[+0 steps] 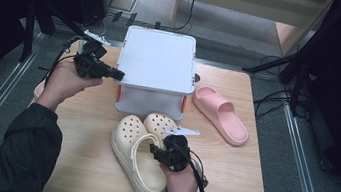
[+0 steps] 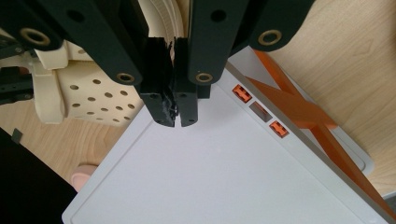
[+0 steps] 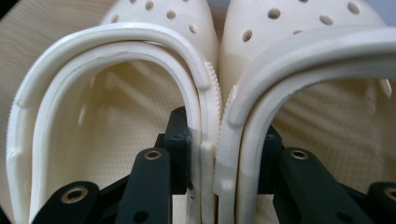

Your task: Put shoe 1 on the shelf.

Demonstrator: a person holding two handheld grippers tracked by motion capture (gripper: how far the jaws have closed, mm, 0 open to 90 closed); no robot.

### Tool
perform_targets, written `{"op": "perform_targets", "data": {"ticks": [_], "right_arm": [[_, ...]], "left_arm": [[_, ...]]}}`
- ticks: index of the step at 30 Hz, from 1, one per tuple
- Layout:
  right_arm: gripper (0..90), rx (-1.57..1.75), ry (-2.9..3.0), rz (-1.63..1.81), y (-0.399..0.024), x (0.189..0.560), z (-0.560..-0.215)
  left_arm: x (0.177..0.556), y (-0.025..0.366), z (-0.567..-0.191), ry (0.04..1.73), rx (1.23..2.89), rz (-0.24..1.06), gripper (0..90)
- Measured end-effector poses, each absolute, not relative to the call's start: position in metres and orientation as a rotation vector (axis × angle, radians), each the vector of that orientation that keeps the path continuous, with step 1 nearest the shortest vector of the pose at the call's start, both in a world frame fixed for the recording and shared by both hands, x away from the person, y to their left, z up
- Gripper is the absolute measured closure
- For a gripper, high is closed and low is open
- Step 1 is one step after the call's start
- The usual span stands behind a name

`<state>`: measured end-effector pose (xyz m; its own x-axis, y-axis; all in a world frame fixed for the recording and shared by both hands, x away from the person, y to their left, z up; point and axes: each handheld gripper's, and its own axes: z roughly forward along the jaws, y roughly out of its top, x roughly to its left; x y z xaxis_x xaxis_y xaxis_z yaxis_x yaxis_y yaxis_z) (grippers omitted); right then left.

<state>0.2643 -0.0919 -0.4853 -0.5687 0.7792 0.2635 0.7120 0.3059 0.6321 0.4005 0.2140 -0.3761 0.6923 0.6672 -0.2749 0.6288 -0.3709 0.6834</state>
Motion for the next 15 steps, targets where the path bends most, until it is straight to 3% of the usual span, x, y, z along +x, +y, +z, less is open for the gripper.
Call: {"op": "perform_targets", "data": {"ticks": [7,15], "right_arm": [[67.4,1.341,2.451,1.148,-0.089,0.275,-0.46],[67.4,1.327,2.412,1.133,-0.076,0.316,-0.452]], "left_arm": [[0.4,0.214,-0.376,0.992,2.09,0.059,87.0],[0.401,0.215,-0.377,0.992,2.084,0.05,87.0]]}}
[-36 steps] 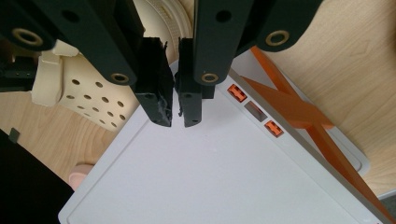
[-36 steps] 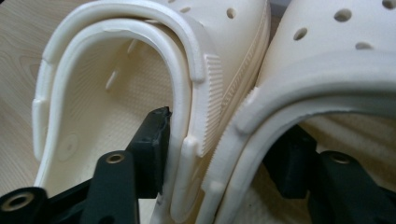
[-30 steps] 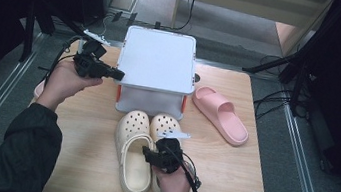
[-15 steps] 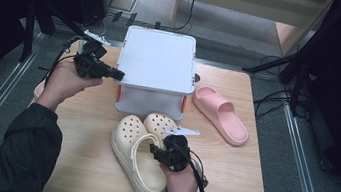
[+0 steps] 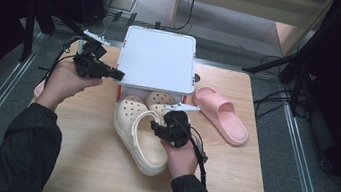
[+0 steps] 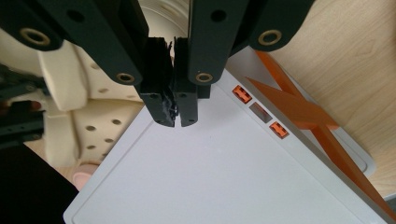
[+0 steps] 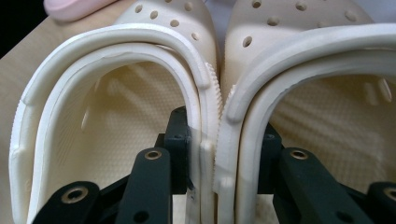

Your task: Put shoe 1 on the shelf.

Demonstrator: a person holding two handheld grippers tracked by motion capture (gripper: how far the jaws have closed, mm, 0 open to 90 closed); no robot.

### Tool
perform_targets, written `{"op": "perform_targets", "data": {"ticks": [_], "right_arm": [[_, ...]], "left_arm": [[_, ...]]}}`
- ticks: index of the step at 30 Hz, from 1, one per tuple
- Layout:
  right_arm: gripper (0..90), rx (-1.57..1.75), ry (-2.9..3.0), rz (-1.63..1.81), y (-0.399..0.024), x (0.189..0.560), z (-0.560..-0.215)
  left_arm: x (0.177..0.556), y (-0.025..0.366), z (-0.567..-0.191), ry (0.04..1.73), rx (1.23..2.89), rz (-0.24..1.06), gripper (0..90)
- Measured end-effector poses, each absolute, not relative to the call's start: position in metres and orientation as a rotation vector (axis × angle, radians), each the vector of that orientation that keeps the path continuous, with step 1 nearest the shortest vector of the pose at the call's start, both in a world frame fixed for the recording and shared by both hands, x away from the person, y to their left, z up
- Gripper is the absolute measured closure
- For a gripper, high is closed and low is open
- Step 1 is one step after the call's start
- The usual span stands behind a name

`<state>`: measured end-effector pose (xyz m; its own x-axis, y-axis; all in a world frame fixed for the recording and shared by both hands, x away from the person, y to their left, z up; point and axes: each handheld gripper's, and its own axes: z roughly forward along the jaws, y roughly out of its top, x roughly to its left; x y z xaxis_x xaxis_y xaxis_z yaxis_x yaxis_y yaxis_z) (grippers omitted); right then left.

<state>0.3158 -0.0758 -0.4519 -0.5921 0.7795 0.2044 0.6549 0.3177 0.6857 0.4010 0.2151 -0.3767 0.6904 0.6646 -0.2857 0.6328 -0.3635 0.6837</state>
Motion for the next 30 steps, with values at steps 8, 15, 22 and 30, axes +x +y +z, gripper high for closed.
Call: {"op": "perform_targets", "data": {"ticks": [8,15,22,30], "right_arm": [[67.4,1.381,2.356,1.087,-0.062,0.351,-0.46],[67.3,1.419,2.291,1.082,-0.053,0.367,-0.467],[67.1,1.457,2.244,1.084,-0.047,0.375,-0.475],[66.6,1.491,2.192,1.099,-0.044,0.383,-0.485]], "left_arm": [[0.401,0.215,-0.377,0.988,2.088,0.048,87.0],[0.401,0.216,-0.377,0.991,2.085,0.044,87.0],[0.401,0.216,-0.377,0.989,2.086,0.044,87.0],[0.401,0.216,-0.377,0.989,2.084,0.041,86.7]]}}
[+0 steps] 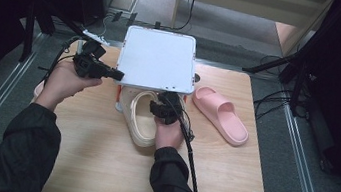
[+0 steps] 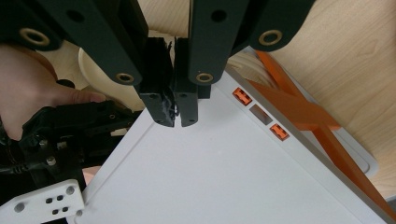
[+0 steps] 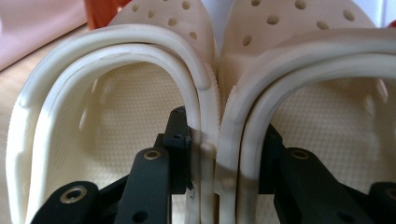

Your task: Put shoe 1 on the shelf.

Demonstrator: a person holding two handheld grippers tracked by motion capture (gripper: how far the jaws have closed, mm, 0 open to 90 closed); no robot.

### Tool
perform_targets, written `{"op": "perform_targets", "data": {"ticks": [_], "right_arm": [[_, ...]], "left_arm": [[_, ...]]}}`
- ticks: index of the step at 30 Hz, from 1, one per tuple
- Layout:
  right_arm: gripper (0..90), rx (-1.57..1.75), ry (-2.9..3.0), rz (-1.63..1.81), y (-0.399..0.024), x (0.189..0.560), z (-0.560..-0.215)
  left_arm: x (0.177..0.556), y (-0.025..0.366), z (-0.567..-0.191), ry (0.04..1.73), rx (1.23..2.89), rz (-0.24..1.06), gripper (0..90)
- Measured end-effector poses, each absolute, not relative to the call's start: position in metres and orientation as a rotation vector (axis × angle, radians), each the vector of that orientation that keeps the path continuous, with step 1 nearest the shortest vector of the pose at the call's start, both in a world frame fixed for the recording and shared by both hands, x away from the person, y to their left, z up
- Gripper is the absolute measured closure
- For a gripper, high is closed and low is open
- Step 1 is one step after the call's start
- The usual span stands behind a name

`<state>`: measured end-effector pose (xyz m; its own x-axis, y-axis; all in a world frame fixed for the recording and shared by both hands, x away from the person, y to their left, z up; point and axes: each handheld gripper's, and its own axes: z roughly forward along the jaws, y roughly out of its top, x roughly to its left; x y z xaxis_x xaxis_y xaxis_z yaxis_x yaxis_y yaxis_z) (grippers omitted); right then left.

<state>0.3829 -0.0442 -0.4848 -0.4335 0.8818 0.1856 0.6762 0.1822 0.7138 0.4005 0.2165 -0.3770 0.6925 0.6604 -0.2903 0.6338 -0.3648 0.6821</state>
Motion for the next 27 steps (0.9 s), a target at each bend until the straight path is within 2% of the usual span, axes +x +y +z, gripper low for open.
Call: {"op": "perform_targets", "data": {"ticks": [10,17,19,23,27], "right_arm": [[60.4,1.482,2.216,1.139,-0.047,0.38,-0.484],[60.3,1.49,2.224,1.206,-0.065,0.363,-0.473],[62.4,1.467,2.225,1.219,-0.072,0.353,-0.47],[74.1,1.431,2.263,1.27,-0.084,0.334,-0.464],[80.2,1.367,2.308,1.31,-0.092,0.314,-0.459]], "left_arm": [[0.4,0.218,-0.377,0.992,2.079,0.038,86.5],[0.4,0.217,-0.377,0.994,2.079,0.04,86.5],[0.4,0.217,-0.377,0.996,2.077,0.04,86.5],[0.4,0.217,-0.377,0.998,2.078,0.041,86.5],[0.4,0.217,-0.377,1.004,2.075,0.041,86.3]]}}
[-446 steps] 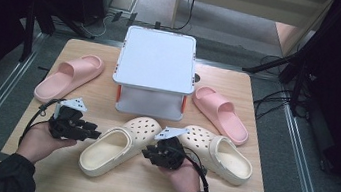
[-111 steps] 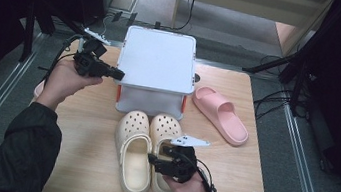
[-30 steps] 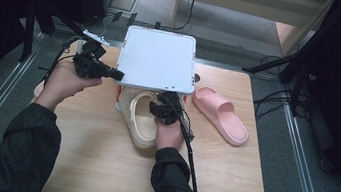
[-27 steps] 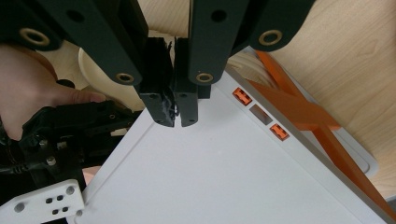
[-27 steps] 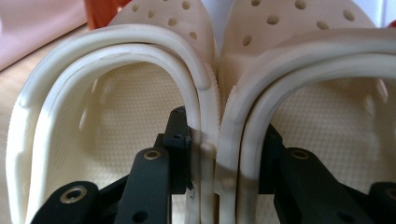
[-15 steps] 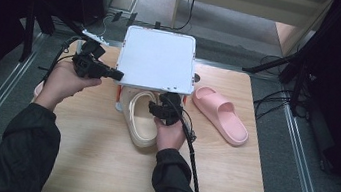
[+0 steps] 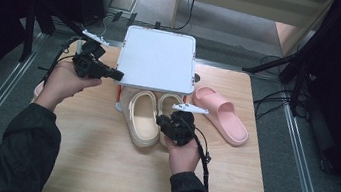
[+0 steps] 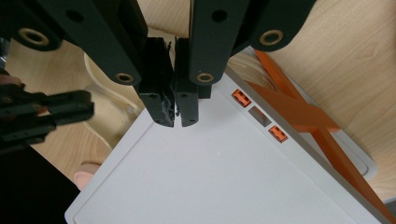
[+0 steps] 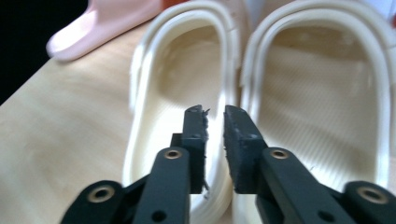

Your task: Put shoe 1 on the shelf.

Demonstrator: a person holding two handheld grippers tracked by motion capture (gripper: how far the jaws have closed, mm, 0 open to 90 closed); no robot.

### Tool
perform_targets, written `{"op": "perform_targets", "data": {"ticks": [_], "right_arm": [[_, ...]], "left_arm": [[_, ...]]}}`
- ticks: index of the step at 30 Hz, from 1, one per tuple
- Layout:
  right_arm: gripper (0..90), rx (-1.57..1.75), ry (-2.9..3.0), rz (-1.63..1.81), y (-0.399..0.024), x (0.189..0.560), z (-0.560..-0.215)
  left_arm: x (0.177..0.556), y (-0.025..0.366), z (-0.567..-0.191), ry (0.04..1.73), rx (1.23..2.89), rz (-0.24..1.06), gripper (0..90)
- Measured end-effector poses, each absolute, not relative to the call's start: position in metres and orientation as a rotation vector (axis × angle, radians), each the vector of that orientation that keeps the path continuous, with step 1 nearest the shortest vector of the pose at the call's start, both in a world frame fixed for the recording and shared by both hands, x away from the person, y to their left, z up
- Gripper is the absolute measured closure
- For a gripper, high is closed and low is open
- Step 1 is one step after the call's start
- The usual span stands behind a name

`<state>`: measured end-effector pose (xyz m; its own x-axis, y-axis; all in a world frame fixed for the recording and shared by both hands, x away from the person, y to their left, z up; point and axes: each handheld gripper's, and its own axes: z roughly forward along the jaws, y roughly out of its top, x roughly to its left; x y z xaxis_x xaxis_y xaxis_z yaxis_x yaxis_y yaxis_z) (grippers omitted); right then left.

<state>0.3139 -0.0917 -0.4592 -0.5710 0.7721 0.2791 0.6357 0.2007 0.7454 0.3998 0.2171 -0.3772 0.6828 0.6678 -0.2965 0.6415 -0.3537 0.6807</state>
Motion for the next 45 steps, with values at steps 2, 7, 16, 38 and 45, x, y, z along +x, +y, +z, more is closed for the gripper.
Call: {"op": "perform_targets", "data": {"ticks": [2,7,16,38,45], "right_arm": [[83.4,1.329,2.337,1.304,-0.093,0.305,-0.459],[88.5,1.29,2.382,1.315,-0.095,0.286,-0.465],[90.0,1.246,2.506,1.276,-0.085,0.268,-0.494],[90.0,1.144,2.533,1.216,-0.049,0.295,-0.501],[90.0,1.138,2.53,1.197,-0.032,0.309,-0.501]], "left_arm": [[0.4,0.217,-0.377,1.006,2.074,0.04,86.2],[0.4,0.217,-0.377,1.008,2.075,0.043,86.2],[0.399,0.217,-0.377,1.012,2.074,0.041,86.0],[0.4,0.217,-0.377,1.016,2.071,0.03,85.7],[0.4,0.218,-0.378,1.014,2.068,0.029,85.7]]}}
